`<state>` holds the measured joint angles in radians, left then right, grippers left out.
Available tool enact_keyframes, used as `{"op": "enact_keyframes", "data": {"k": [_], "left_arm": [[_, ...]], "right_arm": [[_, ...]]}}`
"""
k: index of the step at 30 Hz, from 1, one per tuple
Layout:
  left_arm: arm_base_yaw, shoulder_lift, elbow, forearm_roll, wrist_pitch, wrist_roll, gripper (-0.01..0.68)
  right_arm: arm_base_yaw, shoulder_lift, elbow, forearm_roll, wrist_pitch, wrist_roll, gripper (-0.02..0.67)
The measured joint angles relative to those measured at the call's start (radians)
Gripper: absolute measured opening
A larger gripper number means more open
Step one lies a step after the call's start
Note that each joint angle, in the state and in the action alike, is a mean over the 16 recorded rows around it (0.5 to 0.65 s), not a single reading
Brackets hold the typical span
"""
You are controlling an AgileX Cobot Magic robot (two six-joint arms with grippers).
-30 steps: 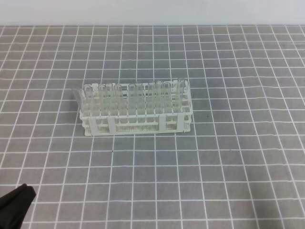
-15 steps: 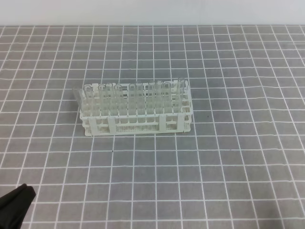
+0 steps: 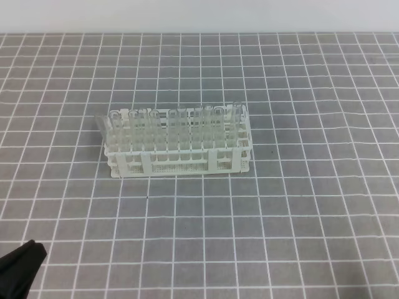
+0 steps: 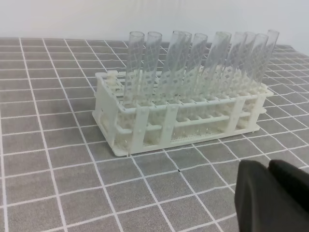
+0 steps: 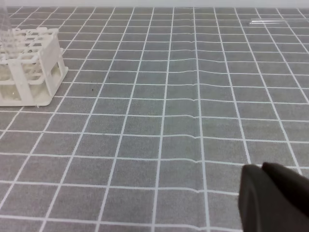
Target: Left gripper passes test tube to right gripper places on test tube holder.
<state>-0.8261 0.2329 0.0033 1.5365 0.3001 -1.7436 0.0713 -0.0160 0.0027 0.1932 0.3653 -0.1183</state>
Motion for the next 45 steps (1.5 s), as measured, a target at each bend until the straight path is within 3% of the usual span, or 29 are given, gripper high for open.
{"op": "enact_keyframes", "data": {"k": [12, 19, 23, 35, 39, 45], "left_arm": [[0.0, 0.0, 0.0, 0.005, -0.056, -0.162, 0.016], [0.0, 0.001, -0.003, -0.148, -0.071, -0.078, 0.016], [0.0, 0.0, -0.013, -0.389, -0.076, 0.213, 0.016], [0.0, -0.001, -0.025, -1.416, -0.123, 1.553, 0.016], [0.011, -0.001, -0.016, -1.591, -0.167, 1.789, 0.016], [0.121, -0.001, 0.0, -1.664, -0.245, 1.853, 0.016]], "right_arm": [[0.0, 0.0, 0.0, 0.0, 0.0, 0.0, -0.013], [0.0, 0.0, 0.0, 0.0, 0.0, 0.0, -0.013], [0.0, 0.0, 0.0, 0.001, 0.0, 0.0, -0.013], [0.0, 0.0, 0.0, 0.002, 0.0, 0.001, -0.013], [0.0, 0.0, 0.0, 0.002, 0.0, 0.001, -0.013], [0.0, 0.0, 0.0, 0.002, 0.0, 0.001, -0.013]]}}
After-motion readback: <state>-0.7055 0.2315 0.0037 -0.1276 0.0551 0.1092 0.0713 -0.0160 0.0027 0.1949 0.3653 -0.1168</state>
